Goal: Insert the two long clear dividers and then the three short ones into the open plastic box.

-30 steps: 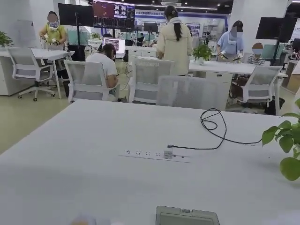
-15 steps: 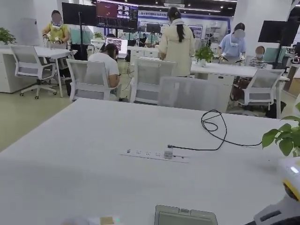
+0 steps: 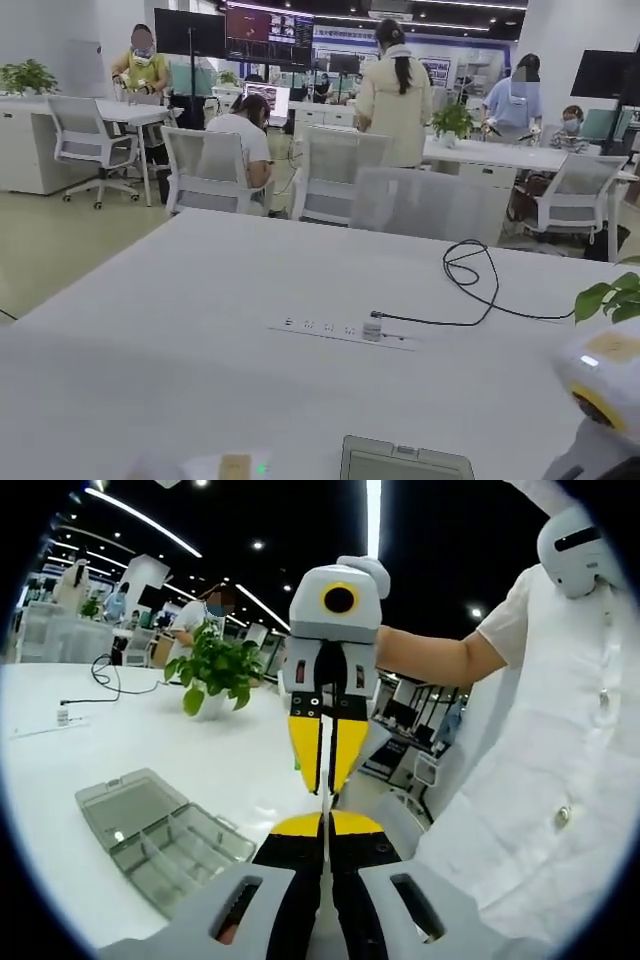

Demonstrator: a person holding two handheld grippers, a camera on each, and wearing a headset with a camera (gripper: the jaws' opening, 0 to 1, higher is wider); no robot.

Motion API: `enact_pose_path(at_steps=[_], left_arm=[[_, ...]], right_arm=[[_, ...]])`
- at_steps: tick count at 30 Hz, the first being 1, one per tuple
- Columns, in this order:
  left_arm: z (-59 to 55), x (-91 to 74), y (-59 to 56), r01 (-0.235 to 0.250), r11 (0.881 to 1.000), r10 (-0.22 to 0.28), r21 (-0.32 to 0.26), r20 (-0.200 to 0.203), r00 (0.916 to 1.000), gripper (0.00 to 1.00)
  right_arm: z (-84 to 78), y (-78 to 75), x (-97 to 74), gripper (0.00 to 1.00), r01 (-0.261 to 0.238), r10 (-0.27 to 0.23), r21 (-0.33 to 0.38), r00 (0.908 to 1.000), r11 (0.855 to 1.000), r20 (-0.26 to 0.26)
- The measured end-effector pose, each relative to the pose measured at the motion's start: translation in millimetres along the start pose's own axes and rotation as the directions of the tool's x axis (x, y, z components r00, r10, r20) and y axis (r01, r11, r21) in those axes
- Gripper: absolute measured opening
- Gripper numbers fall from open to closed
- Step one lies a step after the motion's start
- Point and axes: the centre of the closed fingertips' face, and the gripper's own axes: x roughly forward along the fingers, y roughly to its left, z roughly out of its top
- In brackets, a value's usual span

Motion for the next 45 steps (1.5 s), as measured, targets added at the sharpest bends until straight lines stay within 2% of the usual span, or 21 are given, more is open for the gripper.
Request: enact_pose_path(at_steps=[14,27,31,37,45], left_arm=[[-1.4,-1.7,-2.2,0.0,0.997,0.002,0.076,-0.017,0.9999,0.0],[-7.7,-4.3,0.5,-0.018,0.995,0.023,0.1,-0.051,0.9985,0.0],[-10.1,-7.0,4.1,-0.039,0.994,0.045,0.104,-0.059,0.9972,0.0],[-14.3,-14.2,10.9,-0.076,0.992,0.083,0.105,-0.068,0.9942,0.07],[-22.7,-26.6,21.5,-0.134,0.984,0.145,0.119,-0.093,0.9851,0.14]], right_arm=[[0.1,4.5,4.3,0.03,-0.026,0.026,0.001,0.9997,1.0,-0.002],[0.4,1.2,10.6,0.03,-0.03,0.03,0.009,0.9995,1.0,0.009],[1.0,-0.1,9.8,0.03,-0.028,0.028,0.008,0.9996,1.0,0.01],[0.9,-5.4,3.9,0.03,-0.011,0.011,0.008,0.9999,1.0,0.013],[4.0,-22.2,-4.5,0.03,0.049,-0.049,0.02,0.9982,0.999,0.036]])
